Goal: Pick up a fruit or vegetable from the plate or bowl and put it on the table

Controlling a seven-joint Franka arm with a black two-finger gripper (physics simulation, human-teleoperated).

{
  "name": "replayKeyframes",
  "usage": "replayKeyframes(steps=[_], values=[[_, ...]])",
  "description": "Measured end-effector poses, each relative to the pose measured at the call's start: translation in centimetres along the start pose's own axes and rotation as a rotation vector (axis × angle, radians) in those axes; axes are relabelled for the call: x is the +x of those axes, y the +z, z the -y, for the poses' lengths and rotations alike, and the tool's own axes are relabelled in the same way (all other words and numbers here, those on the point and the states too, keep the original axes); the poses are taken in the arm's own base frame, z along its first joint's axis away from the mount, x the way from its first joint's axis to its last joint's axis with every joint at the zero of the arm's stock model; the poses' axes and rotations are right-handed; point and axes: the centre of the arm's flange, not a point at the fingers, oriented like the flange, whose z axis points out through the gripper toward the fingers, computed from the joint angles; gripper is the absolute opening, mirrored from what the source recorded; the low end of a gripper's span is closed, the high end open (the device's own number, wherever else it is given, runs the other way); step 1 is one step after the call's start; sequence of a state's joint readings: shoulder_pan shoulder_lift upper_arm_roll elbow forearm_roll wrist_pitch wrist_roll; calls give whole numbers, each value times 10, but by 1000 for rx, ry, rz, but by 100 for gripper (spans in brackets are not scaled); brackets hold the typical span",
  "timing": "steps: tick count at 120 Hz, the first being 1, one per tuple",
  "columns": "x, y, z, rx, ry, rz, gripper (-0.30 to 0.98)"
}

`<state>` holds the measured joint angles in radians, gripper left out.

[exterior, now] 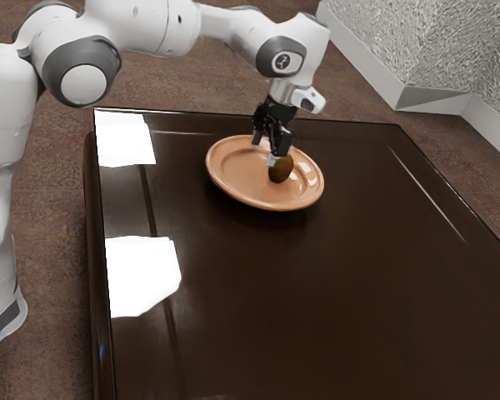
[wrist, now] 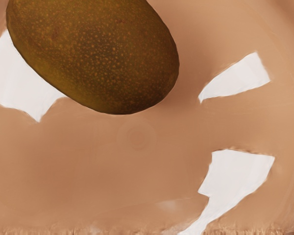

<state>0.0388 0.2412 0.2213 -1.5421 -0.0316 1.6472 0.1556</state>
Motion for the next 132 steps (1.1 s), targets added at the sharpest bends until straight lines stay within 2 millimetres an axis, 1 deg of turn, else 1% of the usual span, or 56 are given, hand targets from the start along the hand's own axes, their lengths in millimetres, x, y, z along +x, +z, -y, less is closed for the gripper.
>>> replayKeyframes(steps=[15,22,38,58,76,85,93,112,132], values=[[-6,3,34,34,-14,24,69],[-4,2,41,30,-10,-5,69],[9,1,40,-7,5,-110,69],[19,19,39,-35,17,-158,69],[27,19,37,-62,17,-231,69],[28,34,35,-79,15,-232,69],[29,40,33,-86,18,-238,69],[33,39,32,-99,19,-281,69],[39,44,29,-121,15,-309,69]])
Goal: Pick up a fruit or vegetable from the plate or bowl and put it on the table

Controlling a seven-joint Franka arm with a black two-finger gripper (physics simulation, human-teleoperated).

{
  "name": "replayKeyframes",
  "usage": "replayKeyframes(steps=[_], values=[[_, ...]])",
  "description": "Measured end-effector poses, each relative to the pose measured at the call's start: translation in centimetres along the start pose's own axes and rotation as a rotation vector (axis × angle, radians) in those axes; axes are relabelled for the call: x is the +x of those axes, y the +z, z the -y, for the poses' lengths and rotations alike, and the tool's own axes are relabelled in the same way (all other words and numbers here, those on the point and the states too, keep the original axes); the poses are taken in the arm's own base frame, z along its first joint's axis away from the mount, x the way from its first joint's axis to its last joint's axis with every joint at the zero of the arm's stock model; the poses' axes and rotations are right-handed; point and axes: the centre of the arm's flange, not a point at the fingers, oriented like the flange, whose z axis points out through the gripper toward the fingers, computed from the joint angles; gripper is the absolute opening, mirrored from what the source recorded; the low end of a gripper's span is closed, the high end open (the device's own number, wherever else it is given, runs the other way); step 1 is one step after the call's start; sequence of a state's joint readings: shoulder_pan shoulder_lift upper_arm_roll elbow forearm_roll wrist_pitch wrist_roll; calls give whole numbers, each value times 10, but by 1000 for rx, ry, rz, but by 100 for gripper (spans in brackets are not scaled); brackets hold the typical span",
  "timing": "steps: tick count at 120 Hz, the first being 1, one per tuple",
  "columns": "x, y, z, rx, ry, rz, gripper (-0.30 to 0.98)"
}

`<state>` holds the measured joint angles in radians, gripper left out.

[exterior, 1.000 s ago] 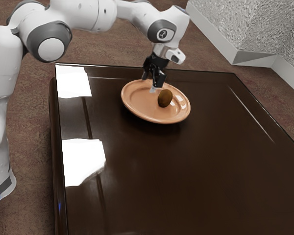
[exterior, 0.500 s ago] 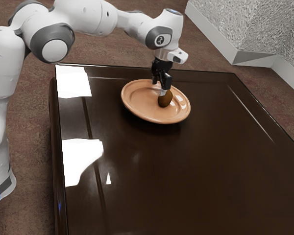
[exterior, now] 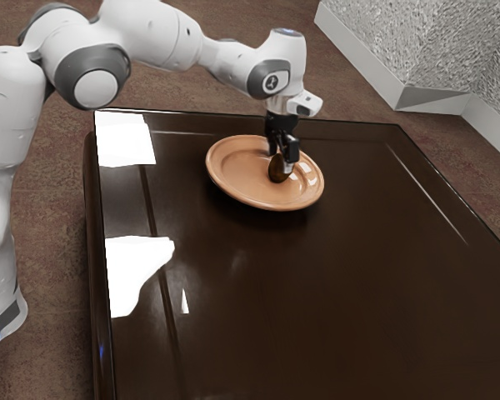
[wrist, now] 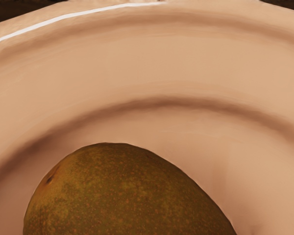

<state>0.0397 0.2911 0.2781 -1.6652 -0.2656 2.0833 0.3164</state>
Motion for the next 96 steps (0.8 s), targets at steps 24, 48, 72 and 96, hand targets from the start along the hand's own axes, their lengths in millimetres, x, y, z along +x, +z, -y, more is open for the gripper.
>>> replayKeyframes(steps=[24,48,72,96], values=[[-2,11,0,-13,-2,1,67],[-3,13,1,-17,4,-3,41],[-2,10,2,-6,11,-12,22],[0,-10,-1,-3,21,-45,35]])
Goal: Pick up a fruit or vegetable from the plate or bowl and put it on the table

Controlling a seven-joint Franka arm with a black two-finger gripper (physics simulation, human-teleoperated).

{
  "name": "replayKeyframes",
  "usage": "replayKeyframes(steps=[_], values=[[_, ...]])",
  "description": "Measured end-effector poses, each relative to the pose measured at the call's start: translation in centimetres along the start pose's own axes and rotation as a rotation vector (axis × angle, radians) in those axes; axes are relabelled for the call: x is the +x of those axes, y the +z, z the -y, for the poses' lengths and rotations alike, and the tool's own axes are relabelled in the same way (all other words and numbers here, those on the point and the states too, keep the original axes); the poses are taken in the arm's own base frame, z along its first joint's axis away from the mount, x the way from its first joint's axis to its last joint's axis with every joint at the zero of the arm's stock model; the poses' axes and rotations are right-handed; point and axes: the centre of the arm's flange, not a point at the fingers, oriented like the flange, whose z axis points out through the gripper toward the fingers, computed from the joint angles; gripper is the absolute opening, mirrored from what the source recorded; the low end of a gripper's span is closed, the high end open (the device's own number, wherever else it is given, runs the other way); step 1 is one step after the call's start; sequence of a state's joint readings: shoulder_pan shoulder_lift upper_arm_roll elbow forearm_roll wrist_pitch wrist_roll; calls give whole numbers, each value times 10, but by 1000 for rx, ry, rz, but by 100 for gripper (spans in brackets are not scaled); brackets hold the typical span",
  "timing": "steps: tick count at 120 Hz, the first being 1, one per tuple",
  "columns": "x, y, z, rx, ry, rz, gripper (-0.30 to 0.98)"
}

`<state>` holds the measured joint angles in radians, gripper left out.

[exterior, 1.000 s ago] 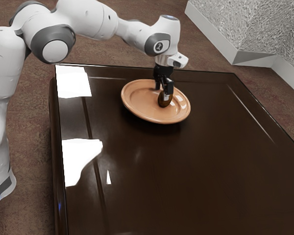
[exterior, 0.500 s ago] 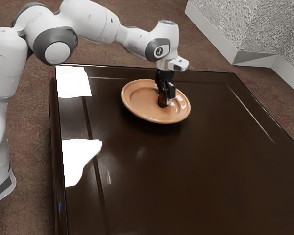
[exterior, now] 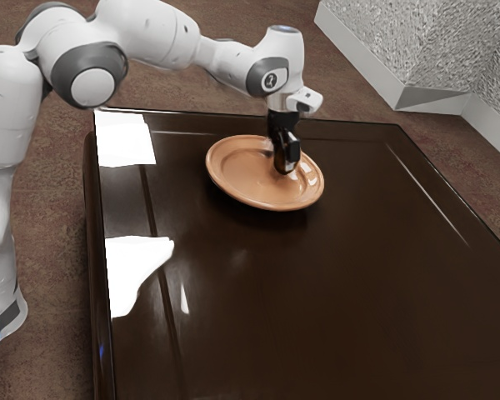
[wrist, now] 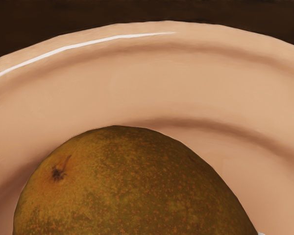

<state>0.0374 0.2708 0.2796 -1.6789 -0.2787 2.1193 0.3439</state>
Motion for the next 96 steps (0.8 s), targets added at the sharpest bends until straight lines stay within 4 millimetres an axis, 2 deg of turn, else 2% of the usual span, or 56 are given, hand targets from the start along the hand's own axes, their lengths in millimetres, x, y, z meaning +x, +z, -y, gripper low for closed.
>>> replayKeyframes(steps=[8,18,24,33,38,43,54,58,62,68,80,96], values=[[5,-21,-4,2,11,-34,35],[21,-72,-32,3,73,-110,34],[30,-104,-65,-5,136,-153,33],[37,-127,-134,-44,251,-184,33],[37,-133,-173,-70,312,-189,33],[35,-135,-204,-93,361,-188,33],[30,-136,-244,-116,425,-179,32],[28,-136,-253,-118,440,-174,32],[27,-136,-259,-112,454,-171,42],[26,-140,-265,-104,470,-174,50],[26,-143,-267,-94,481,-174,59],[25,-143,-267,-89,486,-169,65]])
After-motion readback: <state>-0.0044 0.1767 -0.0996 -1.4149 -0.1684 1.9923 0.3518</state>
